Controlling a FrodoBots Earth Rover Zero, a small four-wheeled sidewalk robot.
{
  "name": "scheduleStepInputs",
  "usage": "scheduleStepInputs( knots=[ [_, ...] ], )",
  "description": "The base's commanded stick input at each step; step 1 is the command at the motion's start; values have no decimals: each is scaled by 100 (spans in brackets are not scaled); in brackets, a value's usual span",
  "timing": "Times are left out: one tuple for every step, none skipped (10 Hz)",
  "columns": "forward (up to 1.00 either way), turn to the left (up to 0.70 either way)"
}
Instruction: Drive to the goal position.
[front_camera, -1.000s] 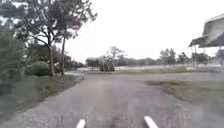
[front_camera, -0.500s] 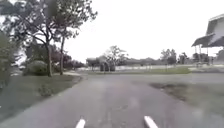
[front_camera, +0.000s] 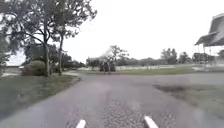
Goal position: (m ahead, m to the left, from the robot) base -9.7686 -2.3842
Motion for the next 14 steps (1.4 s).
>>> scheduleStepInputs(
  knots=[
    [70,0],
    [70,0],
    [70,0],
    [70,0],
    [70,0],
    [70,0],
    [70,0],
    [70,0],
    [70,0],
    [70,0],
    [70,0],
    [70,0],
    [70,0],
    [70,0]
  ],
)
